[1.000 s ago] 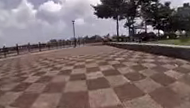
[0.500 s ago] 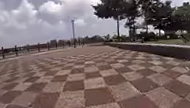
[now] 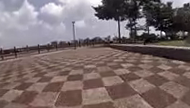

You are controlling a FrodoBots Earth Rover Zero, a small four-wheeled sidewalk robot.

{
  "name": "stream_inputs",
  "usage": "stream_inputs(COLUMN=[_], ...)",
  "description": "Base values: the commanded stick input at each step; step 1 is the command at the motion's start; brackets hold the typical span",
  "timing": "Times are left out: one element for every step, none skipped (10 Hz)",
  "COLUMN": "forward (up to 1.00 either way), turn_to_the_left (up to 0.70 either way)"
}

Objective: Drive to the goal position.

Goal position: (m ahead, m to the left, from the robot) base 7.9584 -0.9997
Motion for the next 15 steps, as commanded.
stream_inputs(forward=[0.7, 0.7, 0.7, 0.7, 0.7, 0.7, 0.7, 0.7, 0.7, 0.7, 0.7, 0.7, 0.7, 0.7, 0.7], turn_to_the_left=[0.0, 0.0, 0.0, 0.0, 0.0, 0.0, 0.0, 0.0, 0.0, 0.0, 0.0, 0.0, 0.0, 0.0, 0.0])
